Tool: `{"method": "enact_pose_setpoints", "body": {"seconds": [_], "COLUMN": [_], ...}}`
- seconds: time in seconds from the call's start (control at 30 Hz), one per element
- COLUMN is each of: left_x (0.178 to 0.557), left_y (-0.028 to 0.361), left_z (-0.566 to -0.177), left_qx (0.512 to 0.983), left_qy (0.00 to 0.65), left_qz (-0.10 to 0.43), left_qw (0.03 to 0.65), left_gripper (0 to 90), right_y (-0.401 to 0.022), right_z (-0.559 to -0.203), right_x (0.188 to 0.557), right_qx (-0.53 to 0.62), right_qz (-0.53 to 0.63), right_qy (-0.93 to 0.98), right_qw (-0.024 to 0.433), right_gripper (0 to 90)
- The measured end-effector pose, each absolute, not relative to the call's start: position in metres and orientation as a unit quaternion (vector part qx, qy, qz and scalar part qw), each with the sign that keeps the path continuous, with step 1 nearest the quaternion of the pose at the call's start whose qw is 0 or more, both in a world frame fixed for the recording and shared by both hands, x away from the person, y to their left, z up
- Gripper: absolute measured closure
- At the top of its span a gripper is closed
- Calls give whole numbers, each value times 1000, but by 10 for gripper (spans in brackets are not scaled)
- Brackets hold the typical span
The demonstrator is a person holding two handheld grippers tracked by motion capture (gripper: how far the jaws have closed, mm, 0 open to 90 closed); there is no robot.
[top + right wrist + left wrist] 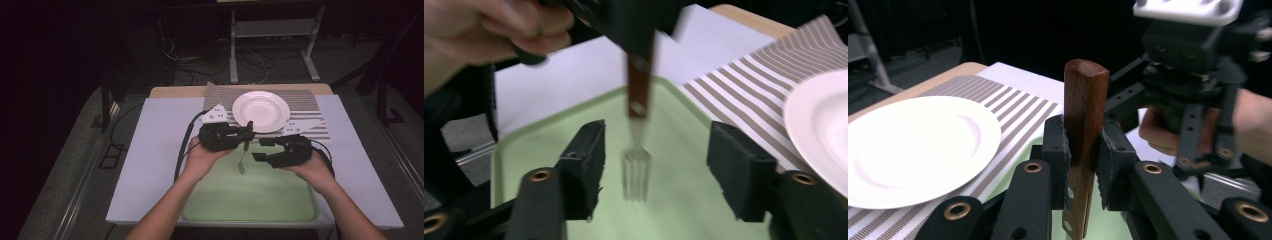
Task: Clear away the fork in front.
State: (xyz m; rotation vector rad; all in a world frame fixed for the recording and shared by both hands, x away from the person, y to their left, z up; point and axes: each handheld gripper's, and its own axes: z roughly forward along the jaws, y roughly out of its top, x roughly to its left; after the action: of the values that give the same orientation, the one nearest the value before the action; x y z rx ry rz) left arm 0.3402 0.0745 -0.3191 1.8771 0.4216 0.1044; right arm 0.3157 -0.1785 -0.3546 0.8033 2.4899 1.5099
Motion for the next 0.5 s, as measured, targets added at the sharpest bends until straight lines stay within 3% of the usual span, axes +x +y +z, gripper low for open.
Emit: {"method": "enact_pose_setpoints", "body": {"seconds": [0.2,0.3,0.5], "left_x": [342,342,334], "left_y": [96,114,143], "left_z": [-319,-324,-328], "left_qx": [800,801,793], "left_qy": [186,188,185], "left_qz": [43,41,33], "left_qw": [569,568,579], "left_gripper": [770,771,768], "right_y": [-207,-227,-256], "right_z": [-370,-384,-405], "right_x": [316,310,298], "right_qx": [307,328,350], "right_qz": [498,478,463], "right_qy": [807,805,800], "right_qw": [83,128,153], "right_gripper": [211,139,104]}}
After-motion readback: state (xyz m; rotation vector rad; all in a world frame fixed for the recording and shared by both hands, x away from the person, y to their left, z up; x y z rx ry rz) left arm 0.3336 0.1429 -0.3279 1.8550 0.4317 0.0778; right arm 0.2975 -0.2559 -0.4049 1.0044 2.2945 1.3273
